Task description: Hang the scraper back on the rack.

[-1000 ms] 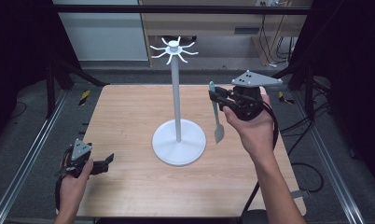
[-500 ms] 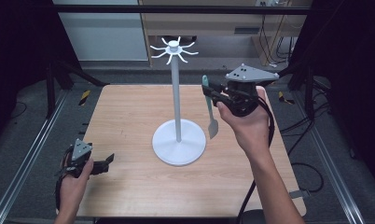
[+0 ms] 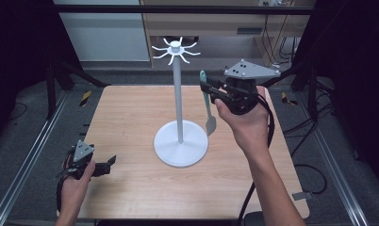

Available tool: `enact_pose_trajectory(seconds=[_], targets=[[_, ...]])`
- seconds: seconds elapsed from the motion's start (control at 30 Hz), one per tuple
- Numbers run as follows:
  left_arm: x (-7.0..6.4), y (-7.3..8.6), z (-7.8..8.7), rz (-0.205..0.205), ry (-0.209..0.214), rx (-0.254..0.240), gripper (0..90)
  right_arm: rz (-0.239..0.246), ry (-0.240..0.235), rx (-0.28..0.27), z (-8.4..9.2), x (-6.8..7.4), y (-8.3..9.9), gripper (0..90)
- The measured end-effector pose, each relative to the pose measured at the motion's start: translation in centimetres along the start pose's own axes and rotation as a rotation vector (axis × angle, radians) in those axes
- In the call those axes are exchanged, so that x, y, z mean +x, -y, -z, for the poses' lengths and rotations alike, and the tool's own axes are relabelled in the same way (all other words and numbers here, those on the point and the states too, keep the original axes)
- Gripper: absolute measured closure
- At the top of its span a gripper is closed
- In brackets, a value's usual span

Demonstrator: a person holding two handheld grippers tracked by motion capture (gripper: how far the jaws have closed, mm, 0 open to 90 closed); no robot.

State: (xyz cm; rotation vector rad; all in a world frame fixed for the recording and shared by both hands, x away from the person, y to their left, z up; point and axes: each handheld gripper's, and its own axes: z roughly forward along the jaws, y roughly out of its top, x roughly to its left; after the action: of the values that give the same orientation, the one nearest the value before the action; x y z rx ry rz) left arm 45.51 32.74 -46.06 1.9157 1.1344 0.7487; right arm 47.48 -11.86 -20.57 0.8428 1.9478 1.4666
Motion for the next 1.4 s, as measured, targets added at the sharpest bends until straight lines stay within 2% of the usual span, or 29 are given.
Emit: enact_pose_trajectory(seconds=[0.33, 0.7, 1.1, 1.4], targets=[[0.0, 0.0, 0.0, 0.0, 0.0, 0.0, 3.3, 0.006, -0.01, -0.033, 0.2, 0.8, -1.0, 74.4], [0.0, 0.0, 0.0, -0.001, 0.001, 0.001, 3.3, 0.012, -0.015, -0.043, 0.0, 1.3, -1.7, 74.4], [0.0, 0.0, 0.0, -0.001, 0.002, 0.0, 3.3, 0.024, -0.022, -0.048, 0.0, 1.6, -2.4, 74.4], [0.0, 0.0, 0.0, 0.0, 0.004, 0.003, 3.3, 0.019, -0.015, -0.032, -0.7, 1.5, -2.8, 74.3]])
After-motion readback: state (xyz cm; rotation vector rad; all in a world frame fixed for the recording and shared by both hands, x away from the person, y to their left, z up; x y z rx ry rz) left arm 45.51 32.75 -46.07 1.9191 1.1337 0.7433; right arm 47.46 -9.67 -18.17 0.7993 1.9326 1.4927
